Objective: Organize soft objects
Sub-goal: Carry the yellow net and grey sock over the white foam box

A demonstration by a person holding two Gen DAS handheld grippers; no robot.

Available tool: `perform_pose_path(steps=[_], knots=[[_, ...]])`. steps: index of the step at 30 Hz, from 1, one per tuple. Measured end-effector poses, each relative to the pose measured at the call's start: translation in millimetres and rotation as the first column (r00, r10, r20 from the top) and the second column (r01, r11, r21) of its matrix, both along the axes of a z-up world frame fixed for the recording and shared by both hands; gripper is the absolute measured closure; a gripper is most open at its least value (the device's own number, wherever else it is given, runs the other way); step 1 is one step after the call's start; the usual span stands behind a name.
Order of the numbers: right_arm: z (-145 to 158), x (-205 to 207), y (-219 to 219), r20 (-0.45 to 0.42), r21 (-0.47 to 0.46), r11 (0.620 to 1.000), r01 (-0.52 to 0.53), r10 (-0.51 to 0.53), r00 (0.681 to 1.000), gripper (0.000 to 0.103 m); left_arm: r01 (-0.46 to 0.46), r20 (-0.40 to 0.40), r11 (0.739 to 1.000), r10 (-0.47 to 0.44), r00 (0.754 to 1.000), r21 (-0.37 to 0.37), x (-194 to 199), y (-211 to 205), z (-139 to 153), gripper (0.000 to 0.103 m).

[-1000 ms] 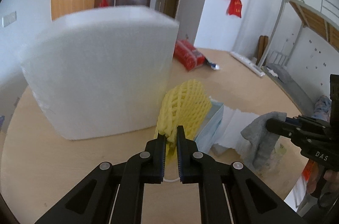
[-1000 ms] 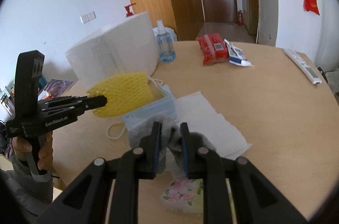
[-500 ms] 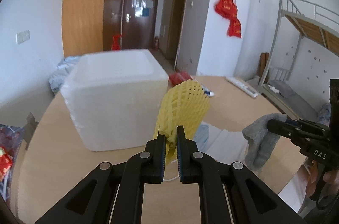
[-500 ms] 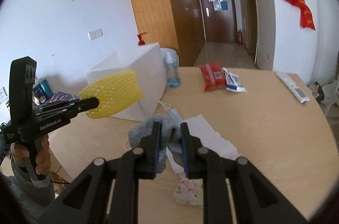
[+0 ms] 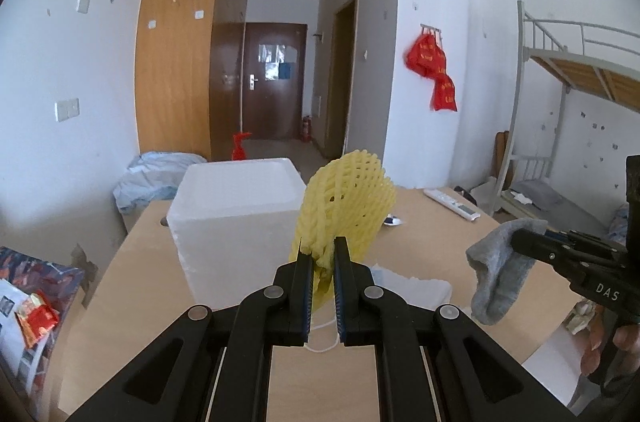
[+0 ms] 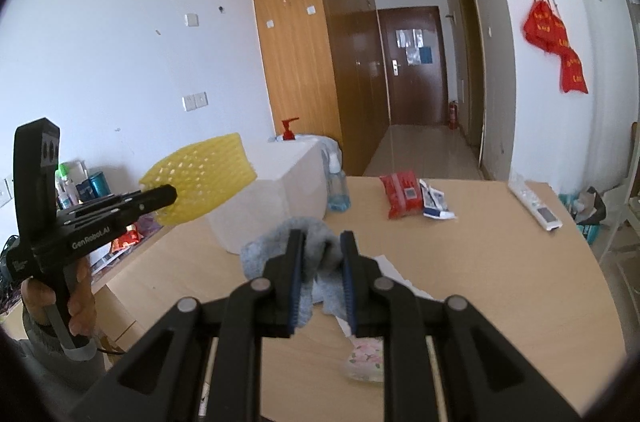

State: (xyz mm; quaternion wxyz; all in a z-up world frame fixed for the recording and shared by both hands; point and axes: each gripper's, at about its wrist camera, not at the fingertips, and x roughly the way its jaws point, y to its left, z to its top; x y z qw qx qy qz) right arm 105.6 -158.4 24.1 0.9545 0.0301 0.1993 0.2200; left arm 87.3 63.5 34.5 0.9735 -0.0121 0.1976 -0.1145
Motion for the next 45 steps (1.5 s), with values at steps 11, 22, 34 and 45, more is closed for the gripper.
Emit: perform_pose_path(steps=[11,22,34,45], knots=[[6,-11,7,0.032,-0.002,0.999,-0.032,0.032,0.999,0.081,-0.072,0.014,0.997,0.072,0.997,0.023,-16,10,4,0.093],[11,-5,45,0.048,-0.007,0.987,-0.163,0.163,0.985,0.081,-0.178,0.034,0.984,0.177,0.984,0.031,-38,38,9,0.093],[15,0,81,0.053,-0.021,0.966,-0.257,0.258,0.965,0.081,-0.256,0.034,0.966,0.255,0.966,0.028,-52,62,11,0.093],[18,10,95,0.049,-0.036,0.965,-0.261,0.262,0.964,0.081,-0.257,0.032,0.966,0.256,0.966,0.021,-41,67,10,0.093]])
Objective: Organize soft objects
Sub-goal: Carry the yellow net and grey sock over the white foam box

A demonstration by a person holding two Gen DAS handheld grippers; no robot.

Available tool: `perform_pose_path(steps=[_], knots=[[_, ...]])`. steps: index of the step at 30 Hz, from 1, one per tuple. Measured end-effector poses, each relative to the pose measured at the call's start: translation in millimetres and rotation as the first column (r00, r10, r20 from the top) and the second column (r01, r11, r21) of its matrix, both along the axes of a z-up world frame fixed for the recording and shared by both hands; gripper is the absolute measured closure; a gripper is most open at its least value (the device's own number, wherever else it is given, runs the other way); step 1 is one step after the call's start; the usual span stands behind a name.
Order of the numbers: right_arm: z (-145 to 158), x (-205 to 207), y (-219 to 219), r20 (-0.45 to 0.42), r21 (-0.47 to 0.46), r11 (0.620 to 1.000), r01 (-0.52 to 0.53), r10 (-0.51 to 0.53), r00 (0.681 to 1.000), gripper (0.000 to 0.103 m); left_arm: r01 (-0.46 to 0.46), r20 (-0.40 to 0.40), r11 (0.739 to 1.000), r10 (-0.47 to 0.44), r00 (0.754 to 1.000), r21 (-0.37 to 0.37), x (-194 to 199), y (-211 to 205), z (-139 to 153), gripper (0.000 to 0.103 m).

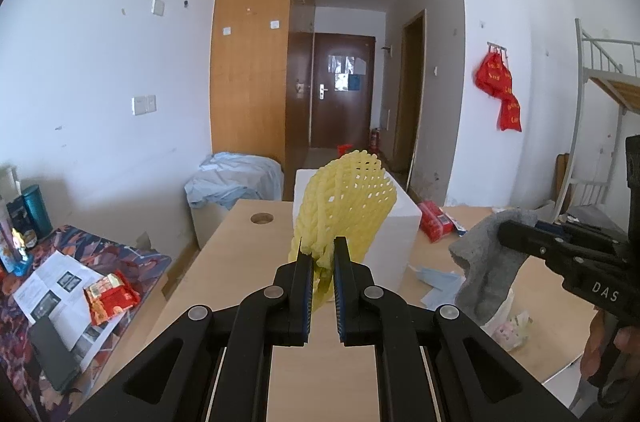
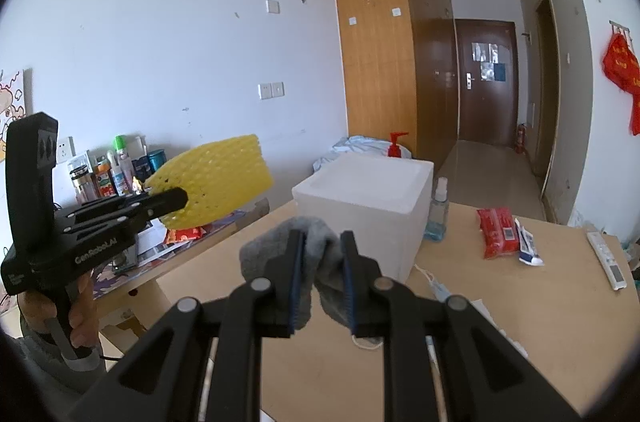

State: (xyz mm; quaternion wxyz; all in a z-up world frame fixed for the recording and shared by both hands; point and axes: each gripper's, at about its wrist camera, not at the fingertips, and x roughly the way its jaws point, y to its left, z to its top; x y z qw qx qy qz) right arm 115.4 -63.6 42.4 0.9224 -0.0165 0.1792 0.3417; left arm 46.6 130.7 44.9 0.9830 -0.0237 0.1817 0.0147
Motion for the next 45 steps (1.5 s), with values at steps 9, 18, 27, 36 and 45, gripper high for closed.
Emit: perform_pose_path(steps=[9,18,27,36,45], knots=[[8,19,7,0.004,-0.013,0.999,0.036,-0.036,0.999,0.081,0.018,-0.022,1.0,-0.018,1.0,-0.004,31,3,3,0.093],[20,39,10,0.011,-0.011,0.999,0.047,-0.047,0.999,0.081,0.018,-0.012,1.0,-0.018,1.0,-0.008,58,7,15,0.093],[31,63,21,0.026,-0.029,0.998,0.055,-0.054,0.998,0.081,0.039,-0.027,0.999,-0.039,0.999,0.002,93,7,21,0.093],[35,100,32,0.014,-0.053,0.997,0.057,-0.057,0.998,0.081,0.049,-0.061,0.999,-0.049,0.997,0.006,134,9,21,0.093],[35,132,39,0.014,-0.055,0.997,0.059,-0.058,0.998,0.081,0.049,-0.102,0.999,-0.048,0.994,0.007,174,14,14,0.093]])
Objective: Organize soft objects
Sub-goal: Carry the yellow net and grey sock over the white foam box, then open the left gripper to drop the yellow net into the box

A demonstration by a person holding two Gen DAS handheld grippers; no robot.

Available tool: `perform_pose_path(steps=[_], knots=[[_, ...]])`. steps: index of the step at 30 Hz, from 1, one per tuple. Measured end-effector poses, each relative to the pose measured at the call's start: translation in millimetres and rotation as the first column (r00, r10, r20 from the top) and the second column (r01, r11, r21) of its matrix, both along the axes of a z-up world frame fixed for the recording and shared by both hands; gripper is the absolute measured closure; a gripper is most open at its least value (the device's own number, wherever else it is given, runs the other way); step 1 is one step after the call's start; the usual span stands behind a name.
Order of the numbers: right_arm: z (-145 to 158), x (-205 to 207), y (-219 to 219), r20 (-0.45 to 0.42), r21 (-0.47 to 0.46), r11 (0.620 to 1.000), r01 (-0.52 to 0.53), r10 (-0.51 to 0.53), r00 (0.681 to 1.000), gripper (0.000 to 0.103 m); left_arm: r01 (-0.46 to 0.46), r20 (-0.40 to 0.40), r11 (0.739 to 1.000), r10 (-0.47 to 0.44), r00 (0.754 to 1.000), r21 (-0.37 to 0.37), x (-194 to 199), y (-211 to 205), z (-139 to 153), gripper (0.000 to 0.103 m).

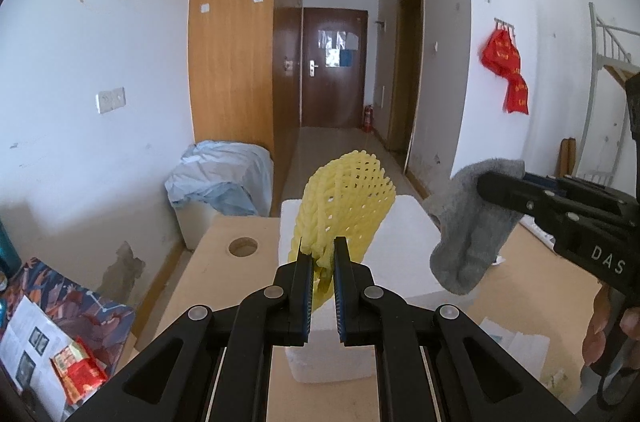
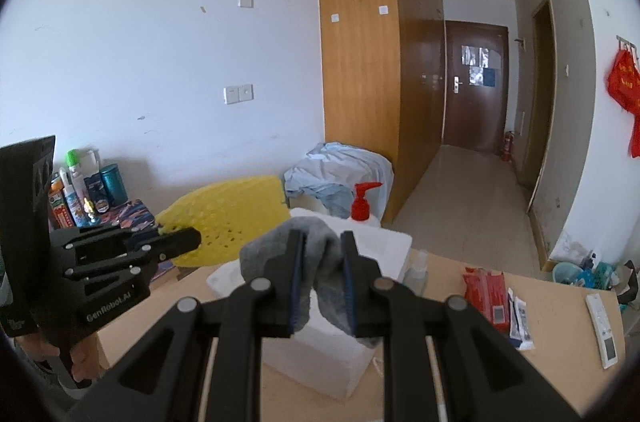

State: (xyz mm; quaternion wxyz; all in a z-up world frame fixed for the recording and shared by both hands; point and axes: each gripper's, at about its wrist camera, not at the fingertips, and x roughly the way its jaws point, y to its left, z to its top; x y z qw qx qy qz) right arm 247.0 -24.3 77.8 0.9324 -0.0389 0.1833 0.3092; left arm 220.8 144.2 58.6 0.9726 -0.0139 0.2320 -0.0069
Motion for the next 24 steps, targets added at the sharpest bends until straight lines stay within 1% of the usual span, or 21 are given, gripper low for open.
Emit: perform_pose_path(steps=[4,10,12,15,19,22,24], knots=[[-3,15,5,-0.012,0.007,1.0,0.004,-0.004,1.0,0.081,0.002,-0.02,1.0,-0.002,1.0,-0.001,18,1,-7,0.093],[-9,29,7,-0.027,-0.011,1.0,0.014,-0.015,1.0,0.081,0.007,-0.052,0.999,-0.008,0.999,-0.032,39,6,-19,0.093],[-9,31,5,-0.032,-0.01,1.0,0.023,-0.023,0.999,0.081,0.01,-0.051,0.999,-0.012,0.999,-0.038,44,7,-19,0.093],[-8,35,0,-0.042,-0.001,0.999,0.038,-0.038,0.998,0.081,0.008,-0.039,0.999,-0.01,0.999,-0.034,51,7,-19,0.093],[-7,36,-3,-0.047,-0.003,0.999,0.049,-0.049,0.998,0.081,0.018,-0.061,0.999,-0.02,0.998,-0.028,59,4,-25,0.093],[-4,34,-3,-0.04,0.0,0.999,0.049,-0.049,0.998,0.081,0.037,-0.068,0.999,-0.038,0.997,-0.015,58,-2,-28,0.093],[-2,35,-4,-0.04,0.007,0.999,0.051,-0.051,0.998,0.081,0.031,-0.064,1.0,-0.031,0.997,-0.004,58,-3,-29,0.093]])
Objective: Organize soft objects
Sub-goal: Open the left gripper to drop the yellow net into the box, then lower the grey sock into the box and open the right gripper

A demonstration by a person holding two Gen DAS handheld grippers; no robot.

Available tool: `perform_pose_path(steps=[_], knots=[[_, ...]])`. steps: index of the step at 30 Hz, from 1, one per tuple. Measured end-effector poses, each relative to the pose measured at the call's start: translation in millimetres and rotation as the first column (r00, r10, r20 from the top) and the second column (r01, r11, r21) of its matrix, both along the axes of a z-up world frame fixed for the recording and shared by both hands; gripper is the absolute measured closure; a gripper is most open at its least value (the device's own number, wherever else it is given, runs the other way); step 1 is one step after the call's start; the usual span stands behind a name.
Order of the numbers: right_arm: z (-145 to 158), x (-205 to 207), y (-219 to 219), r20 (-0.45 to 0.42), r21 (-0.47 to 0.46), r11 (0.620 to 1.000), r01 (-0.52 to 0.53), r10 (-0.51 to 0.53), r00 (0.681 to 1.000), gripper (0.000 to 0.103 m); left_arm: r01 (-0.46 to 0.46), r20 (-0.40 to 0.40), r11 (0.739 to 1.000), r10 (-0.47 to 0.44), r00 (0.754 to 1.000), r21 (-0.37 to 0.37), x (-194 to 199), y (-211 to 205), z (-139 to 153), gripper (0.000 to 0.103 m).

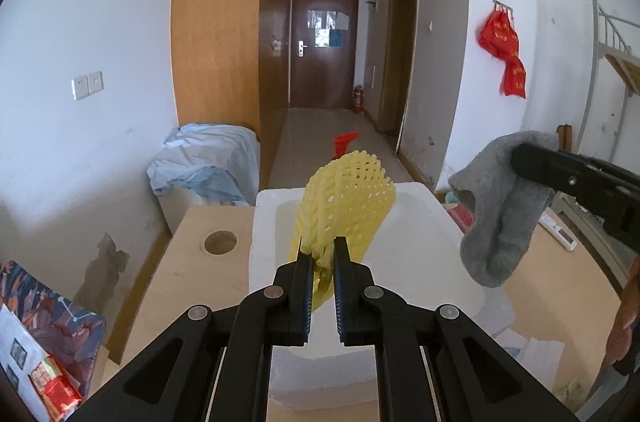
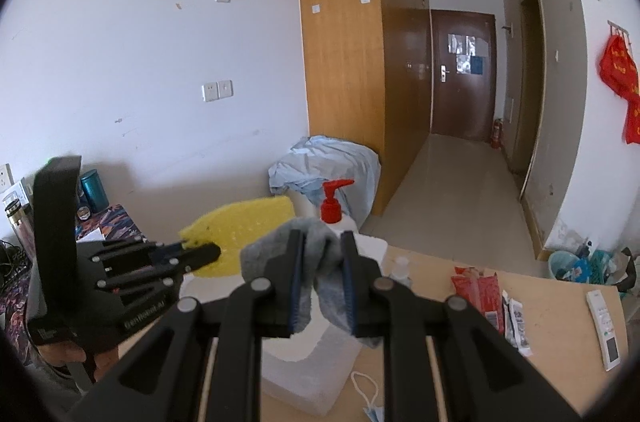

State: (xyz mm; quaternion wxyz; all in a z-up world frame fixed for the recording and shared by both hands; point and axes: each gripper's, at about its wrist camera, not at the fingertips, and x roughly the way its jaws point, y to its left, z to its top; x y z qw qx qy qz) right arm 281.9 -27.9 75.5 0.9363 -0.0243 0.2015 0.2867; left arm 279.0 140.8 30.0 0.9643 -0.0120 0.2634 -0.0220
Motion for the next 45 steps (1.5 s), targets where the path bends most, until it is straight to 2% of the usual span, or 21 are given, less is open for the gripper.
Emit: perform_pose_path(steps=[5,8,9,10,11,12,14,16,29,31,45], knots=[[0,1,-2,-0.001,0.004,1.0,0.001,-0.001,1.0,0.081,0.002,0.006,1.0,-0.002,1.0,0.003,1,-2,1,0.093],[-1,2,-2,-0.003,0.003,1.0,-0.002,0.002,1.0,0.081,0.002,0.001,1.0,-0.002,1.0,0.001,2,-2,1,0.088],[-1,2,-2,-0.004,0.003,1.0,-0.003,0.003,1.0,0.081,-0.002,0.002,1.0,0.002,1.0,-0.005,2,-2,1,0.077],[0,2,-2,-0.004,0.001,1.0,-0.003,0.003,1.0,0.081,-0.009,0.003,1.0,0.009,1.0,-0.007,2,-2,1,0.058],[-1,2,-2,-0.004,0.002,1.0,-0.003,0.003,1.0,0.081,-0.009,0.011,1.0,0.009,1.0,-0.009,1,-2,2,0.047],[-1,2,-2,-0.004,0.002,1.0,-0.003,0.003,1.0,0.081,-0.013,0.022,1.0,0.014,1.0,-0.009,0,-2,3,0.03],[-1,3,-1,-0.004,0.001,1.0,-0.002,0.002,1.0,0.081,-0.027,0.053,1.0,0.027,0.998,-0.001,-5,-2,6,0.024],[-1,3,-1,-0.004,0.001,1.0,-0.003,0.003,1.0,0.081,-0.03,0.061,0.999,0.03,0.998,0.011,-6,-3,7,0.012],[-10,15,9,-0.031,0.001,1.0,-0.021,0.021,0.999,0.081,-0.086,0.105,0.995,0.081,0.991,0.046,-19,9,15,0.006],[-11,18,12,-0.041,0.006,0.999,-0.032,0.032,0.999,0.081,-0.1,0.116,0.994,0.094,0.989,0.043,-23,14,16,0.003],[-7,16,47,-0.04,0.003,0.995,-0.104,0.104,0.994,0.081,-0.195,0.13,0.981,0.192,0.973,0.009,-47,50,21,0.002]])
